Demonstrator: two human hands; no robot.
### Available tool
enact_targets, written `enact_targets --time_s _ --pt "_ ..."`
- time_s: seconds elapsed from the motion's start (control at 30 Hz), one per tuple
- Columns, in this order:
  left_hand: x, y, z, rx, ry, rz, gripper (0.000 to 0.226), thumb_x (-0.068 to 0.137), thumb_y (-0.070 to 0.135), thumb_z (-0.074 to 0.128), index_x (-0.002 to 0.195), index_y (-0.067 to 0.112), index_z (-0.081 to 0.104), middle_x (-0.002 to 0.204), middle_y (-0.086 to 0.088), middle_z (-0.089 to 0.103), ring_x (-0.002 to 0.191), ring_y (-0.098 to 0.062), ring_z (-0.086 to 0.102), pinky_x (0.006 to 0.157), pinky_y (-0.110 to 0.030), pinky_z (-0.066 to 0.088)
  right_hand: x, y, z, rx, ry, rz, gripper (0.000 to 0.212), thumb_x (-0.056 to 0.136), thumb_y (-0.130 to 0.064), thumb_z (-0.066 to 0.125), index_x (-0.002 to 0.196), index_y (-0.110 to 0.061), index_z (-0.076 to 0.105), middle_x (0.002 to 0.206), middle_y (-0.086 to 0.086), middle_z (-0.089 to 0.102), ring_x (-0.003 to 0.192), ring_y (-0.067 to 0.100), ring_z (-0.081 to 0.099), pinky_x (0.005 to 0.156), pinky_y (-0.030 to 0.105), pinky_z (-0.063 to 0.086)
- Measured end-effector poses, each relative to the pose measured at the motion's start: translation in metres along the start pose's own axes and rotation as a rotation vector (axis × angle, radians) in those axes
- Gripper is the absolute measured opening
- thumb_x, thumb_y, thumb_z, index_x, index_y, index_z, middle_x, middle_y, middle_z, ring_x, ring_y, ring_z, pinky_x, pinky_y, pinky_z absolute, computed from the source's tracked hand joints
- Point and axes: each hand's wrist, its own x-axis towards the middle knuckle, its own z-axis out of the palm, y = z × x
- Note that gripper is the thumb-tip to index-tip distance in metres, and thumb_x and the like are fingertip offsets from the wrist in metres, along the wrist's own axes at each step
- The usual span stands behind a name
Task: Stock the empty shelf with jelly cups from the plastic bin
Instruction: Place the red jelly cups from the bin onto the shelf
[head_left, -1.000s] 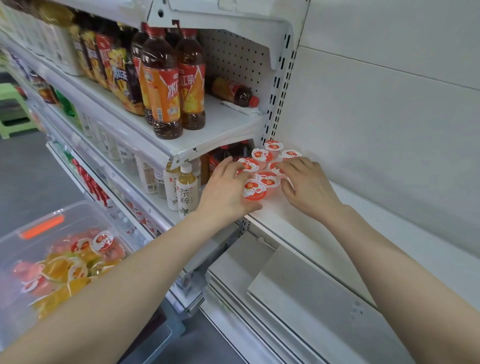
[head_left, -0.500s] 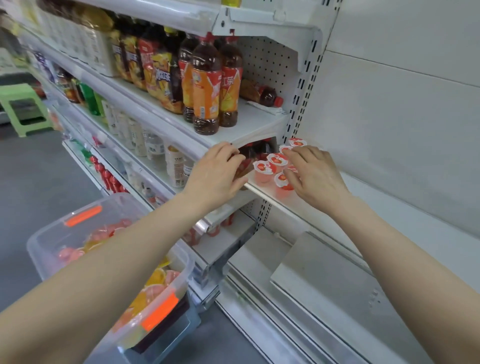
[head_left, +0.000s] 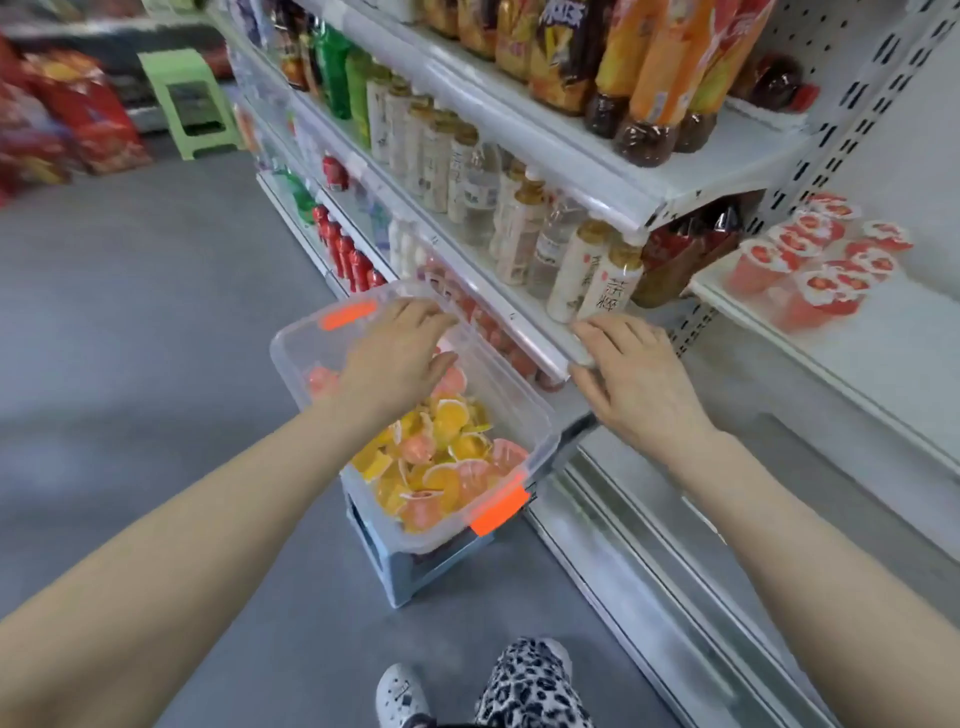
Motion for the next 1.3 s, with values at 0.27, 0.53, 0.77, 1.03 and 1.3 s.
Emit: enact_targets --time_s 0.27,0.53,0.77,1.03,1.3 --pt "-0.098 -0.058 0.063 -0.082 -0.241 -0.293 0.032 0.085 0.025 0.07 0.114 0.011 0.069 0.11 -0.012 0.066 0.105 -0.038 0.059 0.09 -0.044 0.05 -0.012 -0.062 0.113 0.201 -0.649 -0.065 0.044 0.086 -0.033 0.064 0.127 -0.019 0.06 0.119 0.005 0.066 0.109 0.032 0.061 0.09 0.039 0.045" --pt "-0.11 -0.065 0.088 -0.053 -0.159 -0.285 0.019 0.08 0.019 0.071 0.099 0.016 0.075 0.094 -0.001 0.071 0.1 -0.03 0.058 0.089 -0.041 0.051 0.021 -0.089 0.164 0.101 -1.031 -0.136 0.041 0.079 -0.053 0.066 0.109 -0.025 0.064 0.113 0.003 0.066 0.112 0.027 0.058 0.087 0.034 0.048" --pt "-0.11 -0.068 0.096 -0.039 -0.159 -0.279 0.031 0.086 0.027 0.05 0.1 0.02 0.075 0.096 0.002 0.07 0.105 -0.028 0.056 0.096 -0.039 0.047 0.027 -0.109 0.177 -0.018 -1.09 -0.218 0.059 0.064 -0.057 0.078 0.108 -0.02 0.066 0.114 0.004 0.068 0.108 0.026 0.064 0.089 0.034 0.053" --pt "-0.086 -0.052 0.09 -0.014 -0.548 -0.182 0.043 0.089 0.05 0.058 0.126 0.029 0.06 0.117 0.004 0.065 0.109 -0.023 0.058 0.089 -0.037 0.049 0.037 -0.072 0.17 0.482 -0.998 0.159 0.06 0.065 -0.033 0.081 0.108 -0.017 0.041 0.092 -0.001 0.054 0.084 0.024 0.057 0.066 0.033 0.045" --pt "-0.071 -0.015 0.109 0.113 -1.062 -0.048 0.064 0.076 0.071 0.062 0.113 0.019 0.061 0.105 -0.002 0.064 0.098 -0.025 0.062 0.063 -0.033 0.045 0.024 -0.056 0.186 0.56 -0.858 0.263 0.072 0.072 -0.029 0.079 0.137 -0.019 0.048 0.126 0.009 0.048 0.115 0.022 0.051 0.099 0.029 0.04"
